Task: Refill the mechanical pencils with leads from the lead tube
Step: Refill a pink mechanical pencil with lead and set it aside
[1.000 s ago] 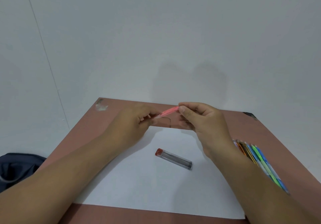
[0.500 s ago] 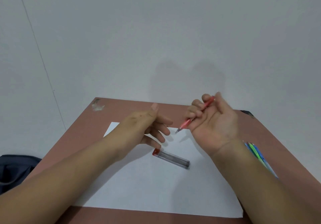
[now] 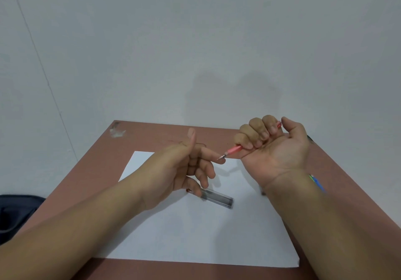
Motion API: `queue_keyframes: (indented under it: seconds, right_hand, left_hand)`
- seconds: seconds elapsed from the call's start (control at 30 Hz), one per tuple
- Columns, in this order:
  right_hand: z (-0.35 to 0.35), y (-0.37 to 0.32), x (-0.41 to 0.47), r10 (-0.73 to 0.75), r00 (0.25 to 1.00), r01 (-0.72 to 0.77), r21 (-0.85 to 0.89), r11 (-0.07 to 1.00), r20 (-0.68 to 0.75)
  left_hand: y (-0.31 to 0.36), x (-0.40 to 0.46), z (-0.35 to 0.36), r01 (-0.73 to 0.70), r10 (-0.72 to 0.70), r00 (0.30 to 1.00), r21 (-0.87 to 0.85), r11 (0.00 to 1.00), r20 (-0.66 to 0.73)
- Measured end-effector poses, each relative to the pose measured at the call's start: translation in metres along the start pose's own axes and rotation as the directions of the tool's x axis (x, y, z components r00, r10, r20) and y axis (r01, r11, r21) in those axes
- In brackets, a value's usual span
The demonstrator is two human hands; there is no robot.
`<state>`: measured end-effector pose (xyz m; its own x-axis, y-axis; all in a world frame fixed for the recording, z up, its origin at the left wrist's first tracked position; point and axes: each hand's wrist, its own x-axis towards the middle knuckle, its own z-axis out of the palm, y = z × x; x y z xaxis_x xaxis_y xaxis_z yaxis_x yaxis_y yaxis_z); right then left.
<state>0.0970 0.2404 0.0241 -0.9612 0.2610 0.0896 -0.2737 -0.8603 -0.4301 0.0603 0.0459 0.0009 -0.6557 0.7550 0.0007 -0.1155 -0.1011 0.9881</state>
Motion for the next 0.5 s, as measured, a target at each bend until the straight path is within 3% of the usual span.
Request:
queue_keyframes:
  seconds: [0.5]
  right_hand:
    - [0.0005, -0.0017, -0.0008, -0.019, 0.999, 0.019, -0.014, 1.000, 0.028]
  left_hand:
    - [-0.0012, -0.0004, -0.0005, -0.027, 0.028, 1.000, 0.030, 0.999, -0.008]
